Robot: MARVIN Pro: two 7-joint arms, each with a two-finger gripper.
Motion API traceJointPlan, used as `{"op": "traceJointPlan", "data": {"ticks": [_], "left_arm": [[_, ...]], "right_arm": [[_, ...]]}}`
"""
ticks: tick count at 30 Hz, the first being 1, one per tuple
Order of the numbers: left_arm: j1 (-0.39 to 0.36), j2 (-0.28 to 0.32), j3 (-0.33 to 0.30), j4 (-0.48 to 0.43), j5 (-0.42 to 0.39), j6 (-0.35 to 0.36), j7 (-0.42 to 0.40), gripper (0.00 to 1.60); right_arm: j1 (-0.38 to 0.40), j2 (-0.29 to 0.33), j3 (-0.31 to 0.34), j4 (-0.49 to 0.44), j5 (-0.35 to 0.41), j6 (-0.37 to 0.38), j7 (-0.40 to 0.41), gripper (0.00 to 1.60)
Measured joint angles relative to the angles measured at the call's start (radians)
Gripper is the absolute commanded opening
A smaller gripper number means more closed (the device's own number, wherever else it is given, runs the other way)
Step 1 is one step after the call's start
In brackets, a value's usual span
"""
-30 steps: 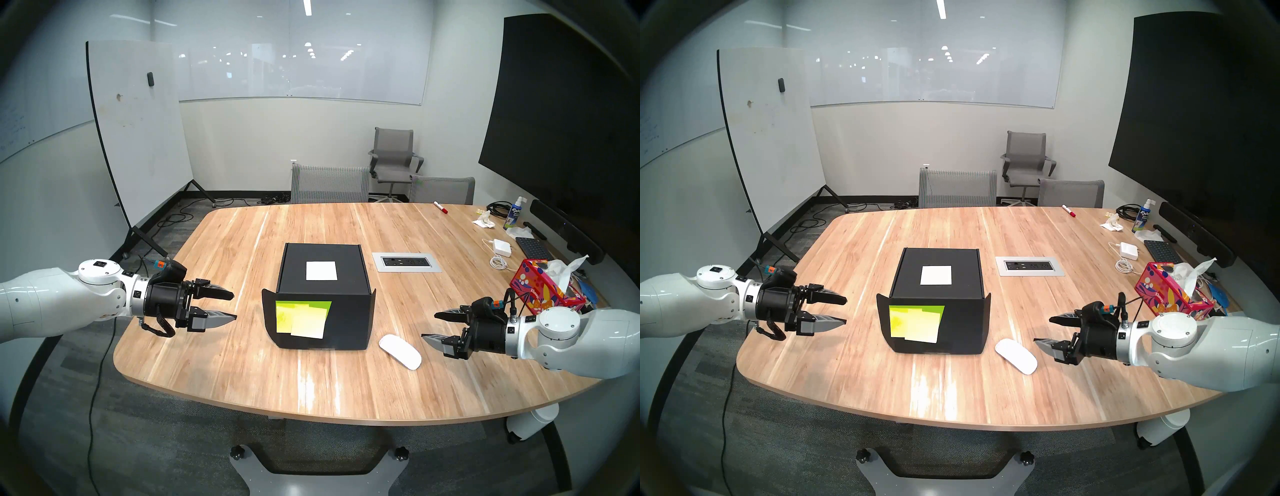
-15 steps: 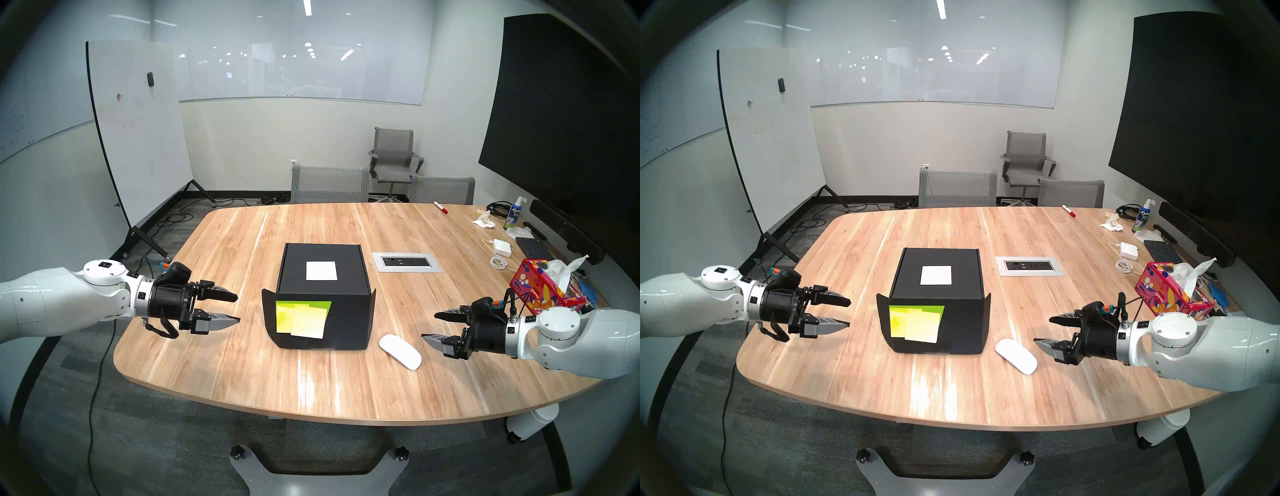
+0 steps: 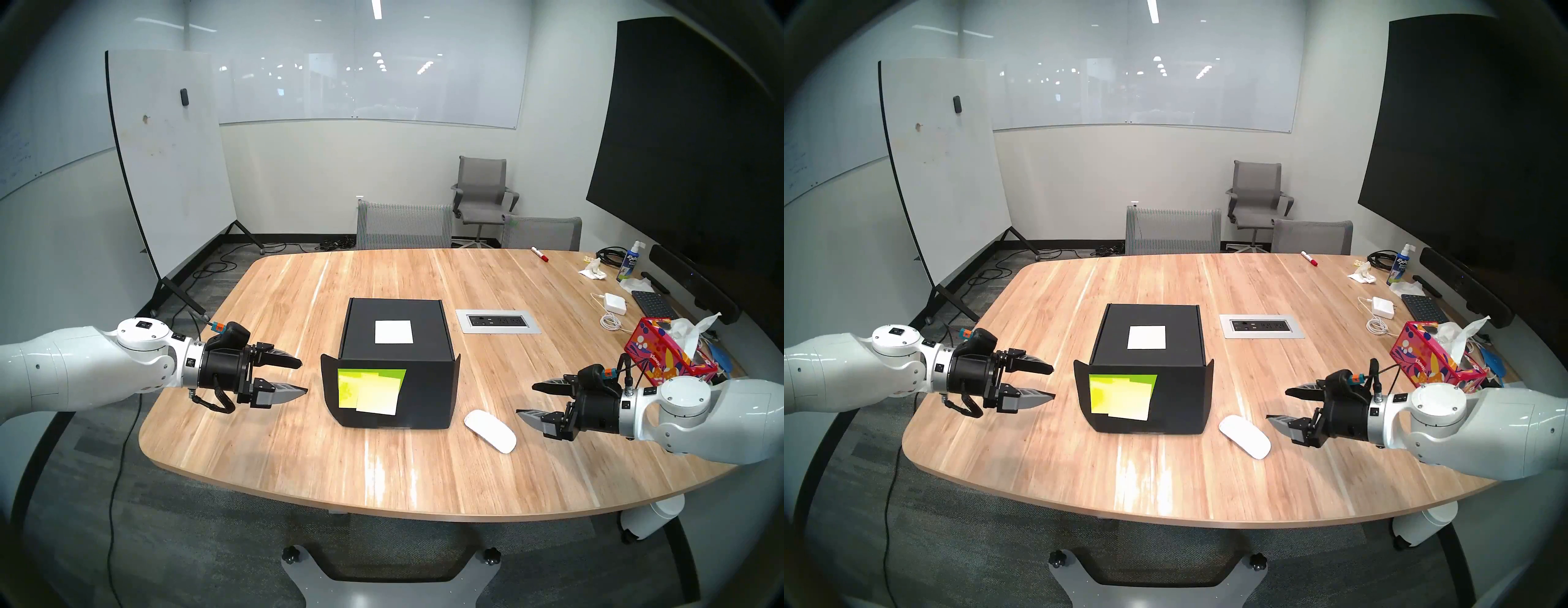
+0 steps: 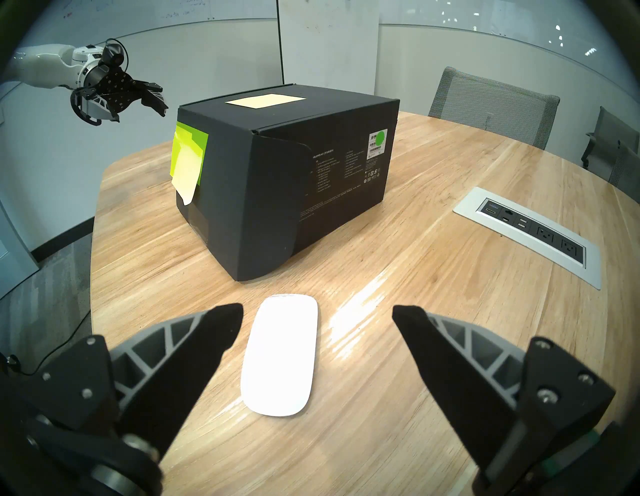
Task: Open the box and place the mouse inside
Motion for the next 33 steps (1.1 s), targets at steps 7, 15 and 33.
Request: {"op": "traceJointPlan", "data": {"ticks": [7,15,33], "left_arm": [[0.005,-0.029,0.004,0.018,-0.001,0.006,0.042,1.6],[0.014,-0.065,0.011,0.049,-0.001,0.008,0.073,1.6],[0.035,-0.136,0.015,0.127,-0.033,0.006,0.081,1.6]], "right_arm": [[0.0,0.0,0.0,0.0,0.0,0.0,0.0,1.6],[0.0,0.0,0.0,0.0,0.0,0.0,0.0,1.6],[0.0,0.0,0.0,0.0,0.0,0.0,0.0,1.6]]}}
